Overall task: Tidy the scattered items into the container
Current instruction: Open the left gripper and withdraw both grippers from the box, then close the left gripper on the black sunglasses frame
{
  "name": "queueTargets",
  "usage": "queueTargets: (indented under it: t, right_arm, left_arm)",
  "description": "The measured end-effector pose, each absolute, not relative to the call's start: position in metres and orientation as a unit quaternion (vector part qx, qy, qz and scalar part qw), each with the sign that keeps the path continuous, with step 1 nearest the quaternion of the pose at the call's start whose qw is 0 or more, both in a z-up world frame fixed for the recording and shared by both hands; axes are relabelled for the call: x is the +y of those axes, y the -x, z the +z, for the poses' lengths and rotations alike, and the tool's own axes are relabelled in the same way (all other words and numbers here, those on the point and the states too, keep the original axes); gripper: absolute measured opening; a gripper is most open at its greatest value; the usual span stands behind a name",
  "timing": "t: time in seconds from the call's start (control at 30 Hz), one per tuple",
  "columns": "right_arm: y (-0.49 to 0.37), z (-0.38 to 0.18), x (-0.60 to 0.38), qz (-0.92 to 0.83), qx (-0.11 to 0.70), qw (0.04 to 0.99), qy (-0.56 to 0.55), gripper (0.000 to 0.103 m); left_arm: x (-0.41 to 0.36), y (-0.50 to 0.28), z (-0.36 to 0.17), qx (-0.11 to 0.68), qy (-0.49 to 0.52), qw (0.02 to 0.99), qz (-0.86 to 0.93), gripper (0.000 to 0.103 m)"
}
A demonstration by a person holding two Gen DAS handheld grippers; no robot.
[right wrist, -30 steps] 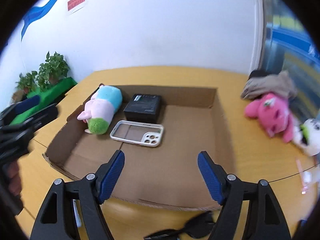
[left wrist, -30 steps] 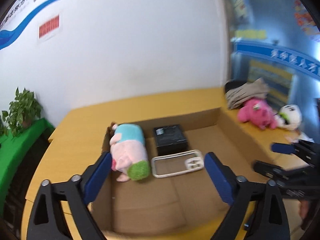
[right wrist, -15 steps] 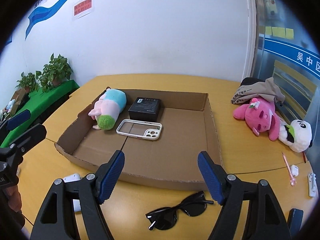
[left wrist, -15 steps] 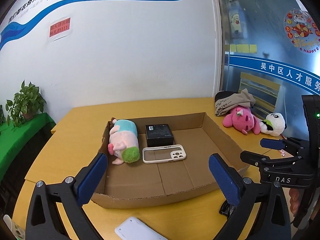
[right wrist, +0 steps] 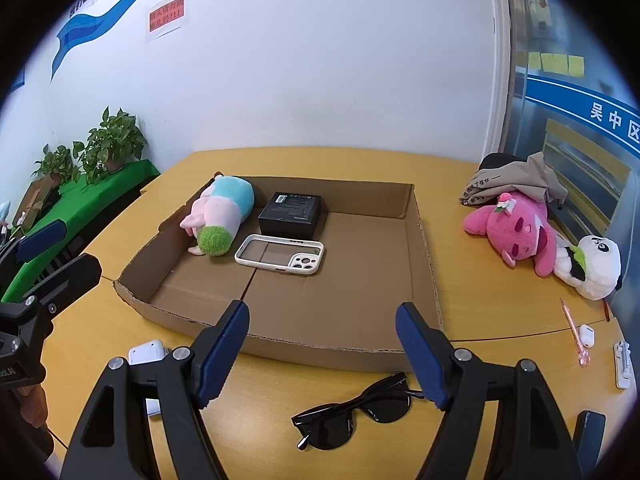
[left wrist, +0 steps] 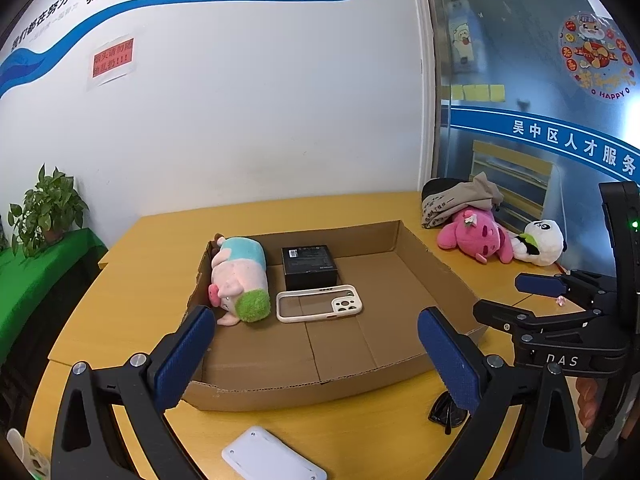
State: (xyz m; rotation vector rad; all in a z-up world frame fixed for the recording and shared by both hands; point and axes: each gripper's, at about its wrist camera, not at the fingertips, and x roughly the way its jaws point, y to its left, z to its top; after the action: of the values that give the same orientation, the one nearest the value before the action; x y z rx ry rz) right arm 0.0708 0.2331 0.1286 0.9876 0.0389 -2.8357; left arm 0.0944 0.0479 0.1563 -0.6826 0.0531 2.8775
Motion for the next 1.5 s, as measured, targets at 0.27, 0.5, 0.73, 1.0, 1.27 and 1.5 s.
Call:
queueTargets:
  t: [0.27,0.5,0.73,1.0,1.27,1.5]
  right_arm:
    - [-0.067,0.122,0.235,-0.939,0.01,0.072,-0.335,0.076]
    - [-0.065,0.115,0.263,-0.937,-0.024,0.069,-0.341,0.076]
    - [-0.055,0.062,0.331,-0.906,-0.104,0.036,-0.409,0.076]
    - [-0.044,-0.013,0.349,-0.854,-0.172,0.061,-0.487,0.076]
    - [-0.046,-0.025,0.353,-0.849,-0.185,0.073,-0.49,0.076]
    - [-0.054,-0.029,0.367,-0.846,-0.2,0.073,-0.489,0.076]
  left_arm:
    - [0.049,-0.09,0.149,0.008,0.244,0.103,0.964,0.103]
    - [0.063,-0.085,0.132,0.018,0.272,0.125,0.954,0.103]
    - [0.094,-0.077,0.093,0.033,0.327,0.188,0.926,0.103]
    - [0.152,-0.055,0.034,0.049,0.409,0.272,0.869,0.101]
    - [0.196,-0.031,-0.015,0.072,0.495,0.285,0.818,0.038]
    - [0.212,-0.034,-0.023,0.097,0.505,0.286,0.808,0.022]
